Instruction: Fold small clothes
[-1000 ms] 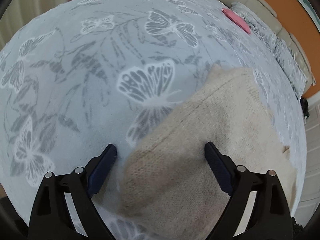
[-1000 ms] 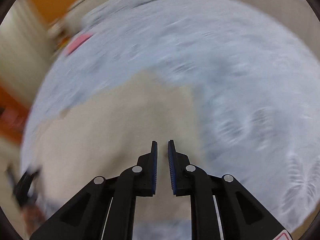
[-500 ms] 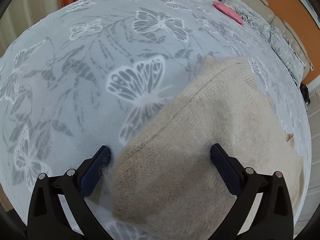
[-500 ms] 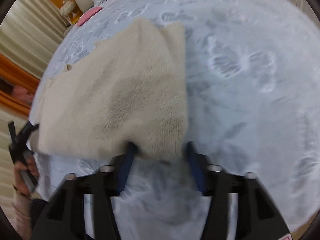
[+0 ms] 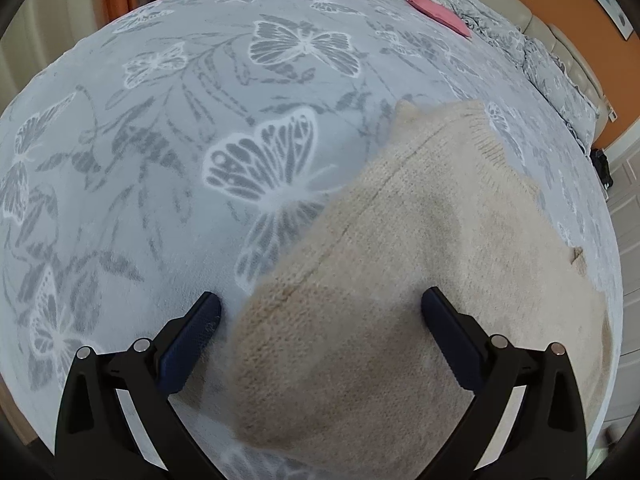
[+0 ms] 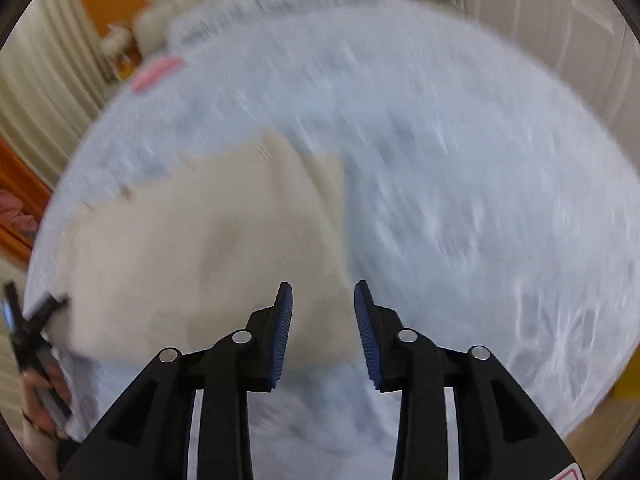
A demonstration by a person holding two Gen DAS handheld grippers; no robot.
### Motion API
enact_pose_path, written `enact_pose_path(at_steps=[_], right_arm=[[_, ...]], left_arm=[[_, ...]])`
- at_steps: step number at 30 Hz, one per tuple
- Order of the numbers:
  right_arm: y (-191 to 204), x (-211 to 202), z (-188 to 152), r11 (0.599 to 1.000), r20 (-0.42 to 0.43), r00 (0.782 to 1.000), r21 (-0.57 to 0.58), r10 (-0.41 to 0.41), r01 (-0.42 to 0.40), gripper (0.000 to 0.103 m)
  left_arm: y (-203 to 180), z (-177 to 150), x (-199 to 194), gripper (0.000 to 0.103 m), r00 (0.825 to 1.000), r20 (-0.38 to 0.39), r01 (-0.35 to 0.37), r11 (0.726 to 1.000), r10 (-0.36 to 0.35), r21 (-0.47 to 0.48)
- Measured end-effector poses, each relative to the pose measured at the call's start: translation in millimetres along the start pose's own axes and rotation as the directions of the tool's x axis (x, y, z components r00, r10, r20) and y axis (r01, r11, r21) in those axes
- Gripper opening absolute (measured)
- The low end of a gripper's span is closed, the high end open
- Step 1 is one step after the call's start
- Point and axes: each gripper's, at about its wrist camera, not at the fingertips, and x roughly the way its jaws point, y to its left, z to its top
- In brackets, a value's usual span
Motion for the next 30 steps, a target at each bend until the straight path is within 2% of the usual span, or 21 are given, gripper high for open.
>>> enact_pose_path(at_steps=[3, 5, 6, 8, 9, 11, 15, 18, 26, 28, 29, 30], right_arm=[[57.7, 3.1, 24.1, 0.988, 0.044, 0.990, -0.073, 0.136, -0.133, 0.033], [95.5, 21.0, 34.1, 0.983, 0.039, 0.989, -0.124, 0.142, -0.136, 0.033], [112.6, 31.4, 37.6, 0.980, 0.033, 0.988, -0.139, 0.150, -0.144, 0.029], [151.2, 57.6, 39.8, 0.967, 0.015, 0.979, -0.157, 0.204, -0.199, 0.016], [160.5, 67.2, 41.5, 0.965, 0.007, 0.978, -0.167, 0.207, -0.203, 0.002], [177.9, 85.9, 34.1, 0.962, -0.015, 0.980, -0.191, 0.197, -0.196, 0.001], [188.3, 128.9, 18.8, 0.964, -0.095, 0.985, -0.214, 0.141, -0.159, 0.000], [183.7, 154.2, 10.8, 0.967, -0.166, 0.980, -0.210, 0.110, -0.144, 0.000], [189.0, 155.6, 3.2, 0.955, -0.144, 0.987, -0.274, 0.075, -0.113, 0.000], [187.4, 155.0, 3.5, 0.959, -0.152, 0.984, -0.254, 0.090, -0.126, 0.000], [187.1, 156.5, 5.2, 0.960, -0.156, 0.983, -0.244, 0.097, -0.134, 0.000], [184.8, 157.6, 6.7, 0.962, -0.161, 0.981, -0.233, 0.108, -0.144, 0.000]], left_arm=[[-1.1, -0.1, 0.1, 0.098, 1.000, -0.001, -0.006, 1.000, 0.006, -0.001], [-2.2, -0.6, -0.2, 0.098, 1.000, 0.000, -0.008, 1.000, 0.008, 0.000], [-2.6, -0.8, -0.2, 0.098, 1.000, 0.001, -0.008, 1.000, 0.008, 0.003], [-3.3, -0.5, 0.2, 0.098, 1.000, 0.004, -0.009, 1.000, 0.009, 0.013], [-3.8, -0.4, 0.4, 0.098, 1.000, 0.005, -0.010, 1.000, 0.010, 0.018], [-4.5, -0.4, 1.4, 0.098, 1.000, 0.009, -0.013, 1.000, 0.013, 0.025], [-7.0, 0.7, 3.2, 0.098, 1.000, 0.016, -0.021, 0.999, 0.020, 0.049], [-7.6, 1.1, 3.5, 0.098, 1.000, 0.019, -0.026, 0.998, 0.025, 0.050], [-8.7, 0.7, 3.4, 0.098, 0.999, 0.025, -0.025, 0.999, 0.024, 0.036], [-6.7, 3.2, 0.1, 0.083, 0.999, 0.038, 0.020, 1.000, -0.021, 0.019], [-5.6, 5.4, -3.1, 0.066, 0.997, 0.050, 0.051, 0.999, -0.052, 0.006], [-3.3, 7.4, -4.7, 0.045, 0.995, 0.053, 0.084, 0.996, -0.084, -0.006]])
